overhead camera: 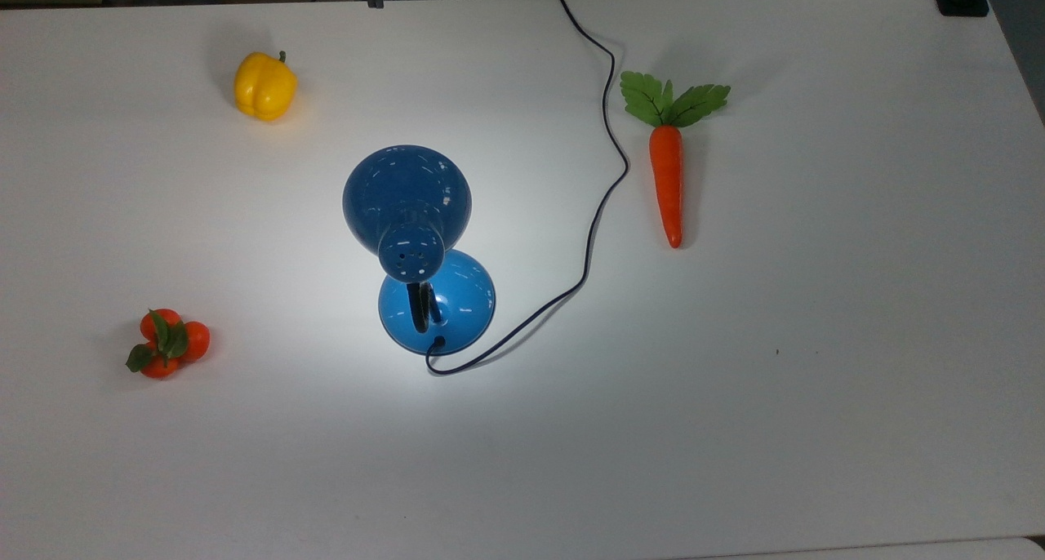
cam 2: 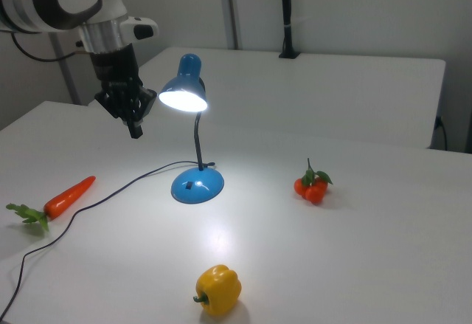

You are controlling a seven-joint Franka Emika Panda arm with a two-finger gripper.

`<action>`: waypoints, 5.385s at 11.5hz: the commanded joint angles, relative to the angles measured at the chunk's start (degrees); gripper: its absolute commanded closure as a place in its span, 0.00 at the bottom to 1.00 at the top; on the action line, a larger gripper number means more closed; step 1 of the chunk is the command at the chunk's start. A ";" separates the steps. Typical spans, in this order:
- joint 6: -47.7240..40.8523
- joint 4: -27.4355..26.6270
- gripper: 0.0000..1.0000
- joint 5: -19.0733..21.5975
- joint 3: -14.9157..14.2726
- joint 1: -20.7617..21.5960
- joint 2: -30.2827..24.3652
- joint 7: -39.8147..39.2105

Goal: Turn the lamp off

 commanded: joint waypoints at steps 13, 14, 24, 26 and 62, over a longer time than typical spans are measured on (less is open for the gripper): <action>38.74 -18.93 1.00 0.57 -0.25 0.44 8.73 -0.84; 42.07 -20.06 1.00 0.57 -0.25 0.53 9.61 -0.76; 65.12 -20.51 1.00 0.57 -0.16 2.73 19.63 -0.14; 65.83 -20.51 1.00 0.57 -0.16 2.64 19.73 0.30; -2.81 0.40 0.37 0.39 -0.95 3.43 -2.95 2.76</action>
